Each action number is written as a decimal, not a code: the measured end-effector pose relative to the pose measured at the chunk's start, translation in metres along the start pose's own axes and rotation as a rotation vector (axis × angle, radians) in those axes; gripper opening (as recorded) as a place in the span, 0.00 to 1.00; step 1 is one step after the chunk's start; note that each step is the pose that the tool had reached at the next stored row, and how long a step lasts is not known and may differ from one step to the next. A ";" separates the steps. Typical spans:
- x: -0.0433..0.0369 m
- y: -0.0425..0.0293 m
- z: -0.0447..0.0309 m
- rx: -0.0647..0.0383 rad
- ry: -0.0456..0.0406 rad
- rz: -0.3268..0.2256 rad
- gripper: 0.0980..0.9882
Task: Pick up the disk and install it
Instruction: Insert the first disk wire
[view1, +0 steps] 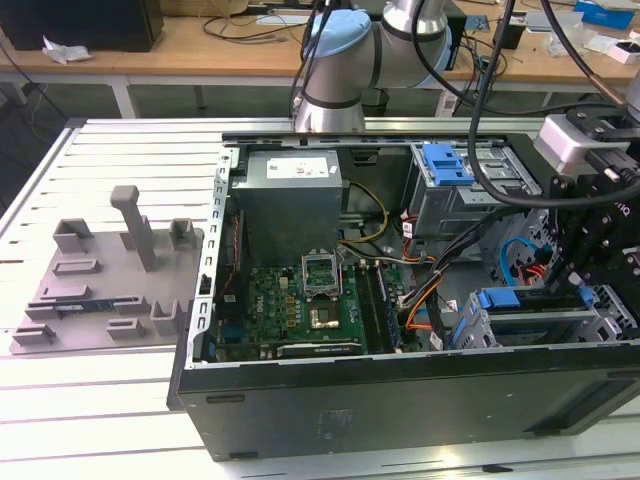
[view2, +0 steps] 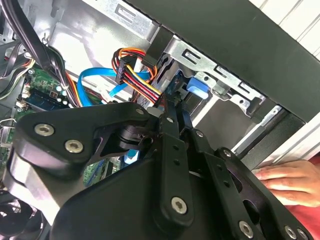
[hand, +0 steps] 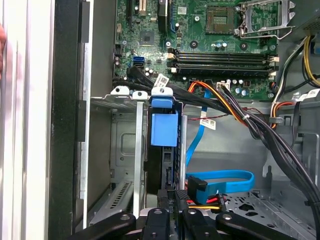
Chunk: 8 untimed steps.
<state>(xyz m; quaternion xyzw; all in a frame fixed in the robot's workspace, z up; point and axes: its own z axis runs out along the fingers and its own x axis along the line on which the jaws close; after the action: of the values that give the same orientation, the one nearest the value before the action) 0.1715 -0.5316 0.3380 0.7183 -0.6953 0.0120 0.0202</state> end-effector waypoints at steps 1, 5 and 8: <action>0.0000 0.0000 0.0002 0.000 0.0001 0.000 0.08; 0.0000 0.0000 0.0004 0.000 -0.0001 0.000 0.08; 0.0001 0.0001 -0.0013 0.000 0.0000 0.000 0.29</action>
<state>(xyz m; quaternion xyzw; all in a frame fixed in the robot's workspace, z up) 0.1715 -0.5317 0.3393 0.7183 -0.6953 0.0120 0.0202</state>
